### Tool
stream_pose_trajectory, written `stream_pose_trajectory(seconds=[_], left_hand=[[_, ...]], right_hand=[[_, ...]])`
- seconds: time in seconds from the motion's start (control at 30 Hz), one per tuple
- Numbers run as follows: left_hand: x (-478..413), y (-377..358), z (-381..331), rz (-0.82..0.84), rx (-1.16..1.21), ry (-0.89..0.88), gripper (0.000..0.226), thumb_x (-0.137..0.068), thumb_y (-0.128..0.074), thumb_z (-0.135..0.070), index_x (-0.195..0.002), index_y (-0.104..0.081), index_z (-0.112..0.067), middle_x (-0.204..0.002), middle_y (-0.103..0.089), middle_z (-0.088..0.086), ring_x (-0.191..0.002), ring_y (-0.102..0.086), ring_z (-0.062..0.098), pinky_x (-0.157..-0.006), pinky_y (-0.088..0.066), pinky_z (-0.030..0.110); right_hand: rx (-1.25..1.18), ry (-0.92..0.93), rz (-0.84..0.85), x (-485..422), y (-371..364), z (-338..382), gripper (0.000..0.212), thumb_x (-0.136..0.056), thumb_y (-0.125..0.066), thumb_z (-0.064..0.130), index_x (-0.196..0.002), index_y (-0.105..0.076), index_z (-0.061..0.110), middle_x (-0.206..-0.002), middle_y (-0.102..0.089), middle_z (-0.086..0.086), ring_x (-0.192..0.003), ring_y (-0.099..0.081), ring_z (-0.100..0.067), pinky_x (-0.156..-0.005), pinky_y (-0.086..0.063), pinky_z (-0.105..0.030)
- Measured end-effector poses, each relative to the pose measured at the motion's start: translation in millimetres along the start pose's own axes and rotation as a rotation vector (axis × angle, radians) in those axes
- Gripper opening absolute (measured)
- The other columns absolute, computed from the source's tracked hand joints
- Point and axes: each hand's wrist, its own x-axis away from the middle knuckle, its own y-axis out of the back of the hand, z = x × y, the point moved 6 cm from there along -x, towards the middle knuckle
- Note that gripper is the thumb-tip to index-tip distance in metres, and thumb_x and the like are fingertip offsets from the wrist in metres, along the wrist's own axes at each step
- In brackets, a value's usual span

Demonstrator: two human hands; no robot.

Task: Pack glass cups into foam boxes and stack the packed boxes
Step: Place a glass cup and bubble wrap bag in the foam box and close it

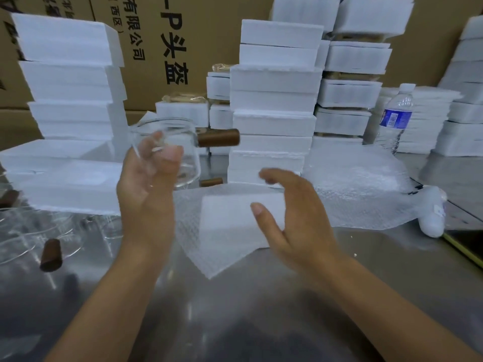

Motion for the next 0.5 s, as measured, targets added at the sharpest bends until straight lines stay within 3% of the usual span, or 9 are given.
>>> stream_pose_trajectory(seconds=[0.07, 0.13, 0.23, 0.3, 0.4, 0.5], left_hand=[[5, -9, 2, 0.104, -0.086, -0.018, 0.057, -0.066, -0.056, -0.065, -0.115, -0.057, -0.035, -0.1, -0.069, -0.02, -0.097, -0.064, -0.002, -0.079, -0.049, 0.014], [12, -20, 6, 0.226, -0.181, -0.012, 0.049, -0.066, -0.06, -0.065, -0.109, -0.055, -0.045, -0.101, -0.065, -0.03, -0.1, -0.061, -0.006, -0.082, -0.048, 0.019], [24, -33, 13, 0.353, -0.3, -0.018, 0.06, -0.061, -0.07, -0.067, -0.115, -0.05, -0.05, -0.104, -0.063, -0.03, -0.102, -0.055, -0.015, -0.079, -0.043, 0.008], [30, -39, 16, 0.389, -0.31, -0.025, 0.065, -0.06, -0.075, -0.064, -0.118, -0.049, -0.047, -0.104, -0.062, -0.029, -0.102, -0.052, -0.017, -0.078, -0.037, -0.002], [33, -42, 22, 0.41, -0.329, 0.008, 0.07, -0.055, -0.065, -0.067, -0.119, -0.047, -0.046, -0.105, -0.06, -0.028, -0.102, -0.049, -0.019, -0.077, -0.032, -0.006], [34, -43, 33, 0.452, -0.35, 0.08, 0.081, -0.052, -0.063, -0.069, -0.126, -0.042, -0.044, -0.111, -0.057, -0.03, -0.102, -0.048, -0.021, -0.081, -0.035, -0.002]], right_hand=[[0.015, 0.016, -0.069, -2, 6, -1, 0.052, -0.089, -0.049, 0.035, -0.132, -0.035, 0.009, -0.127, -0.053, -0.011, -0.114, -0.043, -0.016, -0.1, -0.031, -0.028], [0.085, 0.039, -0.091, -4, 9, -3, 0.054, -0.09, -0.048, 0.034, -0.135, -0.031, 0.009, -0.132, -0.049, -0.013, -0.119, -0.04, -0.018, -0.103, -0.034, -0.037], [0.191, 0.077, -0.044, -7, 8, -7, 0.042, -0.092, -0.044, 0.029, -0.125, -0.052, 0.004, -0.118, -0.062, -0.013, -0.11, -0.051, -0.022, -0.096, -0.04, -0.044], [0.175, 0.105, 0.033, -7, 4, -9, 0.036, -0.096, -0.039, 0.027, -0.106, -0.065, 0.004, -0.099, -0.068, -0.009, -0.091, -0.062, -0.028, -0.088, -0.041, -0.036], [0.117, 0.073, 0.149, -8, -1, -12, 0.035, -0.097, -0.039, 0.024, -0.093, -0.067, 0.003, -0.081, -0.068, -0.007, -0.069, -0.061, -0.03, -0.072, -0.033, -0.029], [0.103, -0.007, 0.217, -8, -3, -20, 0.025, -0.093, -0.047, 0.018, -0.094, -0.068, 0.004, -0.084, -0.069, -0.006, -0.071, -0.061, -0.03, -0.07, -0.036, -0.029]])
